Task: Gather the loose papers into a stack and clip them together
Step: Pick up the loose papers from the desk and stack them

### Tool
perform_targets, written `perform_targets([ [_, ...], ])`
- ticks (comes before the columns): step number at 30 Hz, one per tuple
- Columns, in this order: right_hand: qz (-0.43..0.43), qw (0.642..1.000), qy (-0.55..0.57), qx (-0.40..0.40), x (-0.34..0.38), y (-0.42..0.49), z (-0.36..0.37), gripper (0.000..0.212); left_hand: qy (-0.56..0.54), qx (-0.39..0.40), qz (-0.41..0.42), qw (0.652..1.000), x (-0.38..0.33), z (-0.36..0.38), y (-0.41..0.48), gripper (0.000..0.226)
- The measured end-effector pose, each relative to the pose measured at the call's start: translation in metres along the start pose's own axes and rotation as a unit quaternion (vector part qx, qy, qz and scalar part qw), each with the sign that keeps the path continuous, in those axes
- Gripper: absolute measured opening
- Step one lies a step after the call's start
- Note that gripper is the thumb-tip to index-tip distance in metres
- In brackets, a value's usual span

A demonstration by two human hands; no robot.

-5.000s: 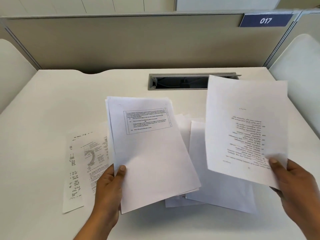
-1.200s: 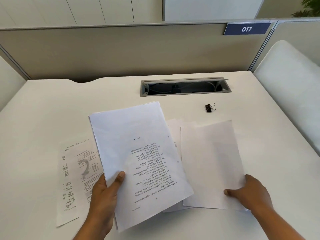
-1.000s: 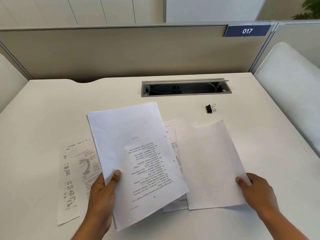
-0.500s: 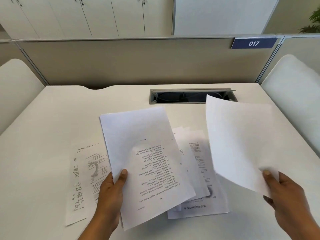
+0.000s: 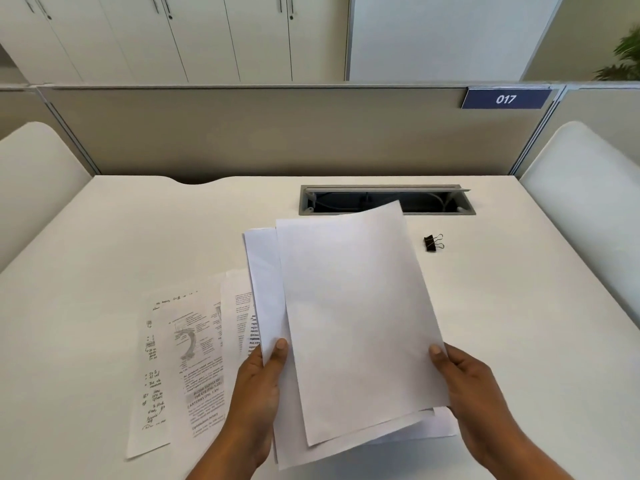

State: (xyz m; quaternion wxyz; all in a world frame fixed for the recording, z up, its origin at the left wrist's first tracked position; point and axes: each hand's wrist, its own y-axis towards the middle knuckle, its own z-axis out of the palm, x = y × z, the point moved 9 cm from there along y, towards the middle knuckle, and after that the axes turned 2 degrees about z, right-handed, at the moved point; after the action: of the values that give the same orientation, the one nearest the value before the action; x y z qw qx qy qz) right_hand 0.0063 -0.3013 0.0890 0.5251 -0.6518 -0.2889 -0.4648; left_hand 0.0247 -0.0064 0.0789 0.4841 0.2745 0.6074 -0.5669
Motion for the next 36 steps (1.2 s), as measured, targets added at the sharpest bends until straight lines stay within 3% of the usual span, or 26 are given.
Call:
perform_targets([
  [7,0.017,0.996,-0.028,0.087,0.006,0.001,0.013,0.025,-0.002,-0.003,0.024,1.000,-0.009,0.005,-0.003,0.032],
  [12,0.041,0.980,-0.022,0.193,0.029,0.007,0.027,0.046,-0.007,-0.019,0.053,0.998,-0.019,0.008,-0.008,0.042],
  [15,0.017,0.973,-0.050,0.223,0.043,0.011,0.038,0.054,-0.016,0.009,0.076,0.997,-0.027,0.020,-0.008,0.053],
  [17,0.002,0.975,-0.052,0.215,0.050,0.012,0.045,0.054,0.023,0.021,0.112,0.993,-0.035,0.027,-0.009,0.037],
  [19,-0.014,0.980,-0.045,0.191,0.056,0.013,0.050,0.043,0.041,0.030,0.128,0.990,-0.038,0.031,-0.008,0.034],
  [24,-0.085,0.993,-0.055,0.059,0.071,0.019,0.038,0.017,0.049,0.047,0.144,0.987,-0.044,0.034,0.000,0.011],
  [29,-0.183,0.980,-0.083,0.001,0.087,0.011,0.031,0.023,0.078,0.044,0.190,0.978,-0.062,0.036,0.001,0.034],
  [33,-0.186,0.976,-0.111,-0.003,0.079,0.010,0.032,0.036,0.098,-0.009,0.211,0.972,-0.062,0.031,-0.001,0.061],
  [34,-0.186,0.976,-0.116,-0.004,0.075,0.010,0.031,0.042,0.105,-0.009,0.209,0.972,-0.056,0.030,0.002,0.053],
  [36,-0.188,0.974,-0.127,0.000,0.067,0.011,0.030,0.042,0.089,0.002,0.191,0.978,-0.046,0.030,0.003,0.015],
])
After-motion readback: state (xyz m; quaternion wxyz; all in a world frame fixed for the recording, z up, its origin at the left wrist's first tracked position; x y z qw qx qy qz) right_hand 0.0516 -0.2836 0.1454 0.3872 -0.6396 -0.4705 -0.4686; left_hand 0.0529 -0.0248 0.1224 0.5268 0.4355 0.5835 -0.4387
